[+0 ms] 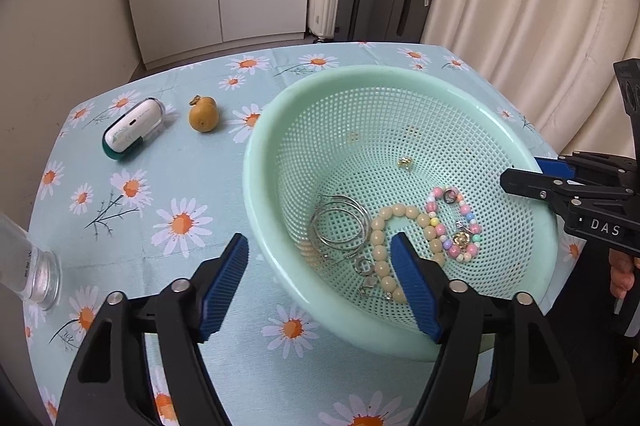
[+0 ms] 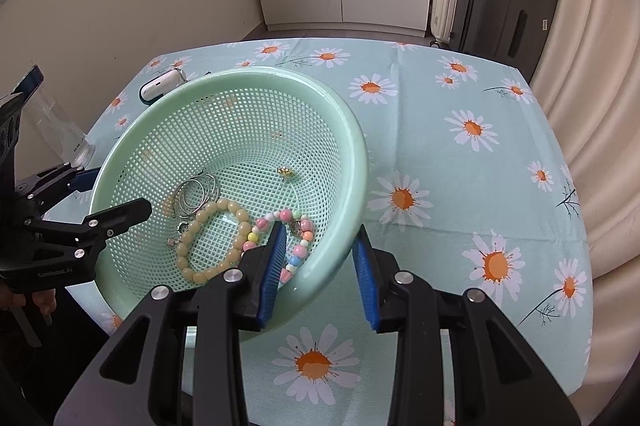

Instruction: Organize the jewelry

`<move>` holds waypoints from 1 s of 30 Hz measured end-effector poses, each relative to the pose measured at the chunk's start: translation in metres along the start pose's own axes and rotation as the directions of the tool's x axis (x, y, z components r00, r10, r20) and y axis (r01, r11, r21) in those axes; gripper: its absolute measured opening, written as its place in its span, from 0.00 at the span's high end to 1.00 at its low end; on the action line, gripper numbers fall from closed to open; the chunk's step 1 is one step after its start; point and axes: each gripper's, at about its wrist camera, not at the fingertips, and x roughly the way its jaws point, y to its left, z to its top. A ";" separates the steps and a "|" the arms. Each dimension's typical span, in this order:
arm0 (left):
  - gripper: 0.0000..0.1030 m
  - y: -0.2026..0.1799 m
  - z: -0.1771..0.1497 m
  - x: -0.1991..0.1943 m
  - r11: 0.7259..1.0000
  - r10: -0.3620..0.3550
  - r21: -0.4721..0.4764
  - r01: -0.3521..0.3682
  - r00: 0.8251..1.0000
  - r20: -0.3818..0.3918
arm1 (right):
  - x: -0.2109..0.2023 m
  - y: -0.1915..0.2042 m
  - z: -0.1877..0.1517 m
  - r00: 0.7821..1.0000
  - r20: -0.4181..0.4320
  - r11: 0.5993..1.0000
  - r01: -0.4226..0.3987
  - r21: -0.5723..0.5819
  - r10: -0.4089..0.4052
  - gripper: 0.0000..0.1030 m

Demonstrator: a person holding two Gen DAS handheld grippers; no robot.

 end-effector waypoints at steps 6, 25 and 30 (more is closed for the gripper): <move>0.22 0.022 -0.001 -0.025 0.996 0.002 -0.090 0.004 0.998 0.069 | -0.016 -0.001 0.002 0.999 0.044 1.000 0.018 -0.006 -0.018 0.46; 0.06 -0.028 -0.042 -0.130 0.998 0.051 -0.029 -0.047 0.991 0.127 | -0.098 0.033 -0.046 0.994 0.097 0.998 0.052 0.040 -0.056 0.11; 0.06 -0.050 -0.058 -0.146 0.998 0.063 -0.040 -0.057 0.985 0.163 | -0.123 0.045 -0.060 0.994 0.110 0.997 0.010 0.071 -0.018 0.11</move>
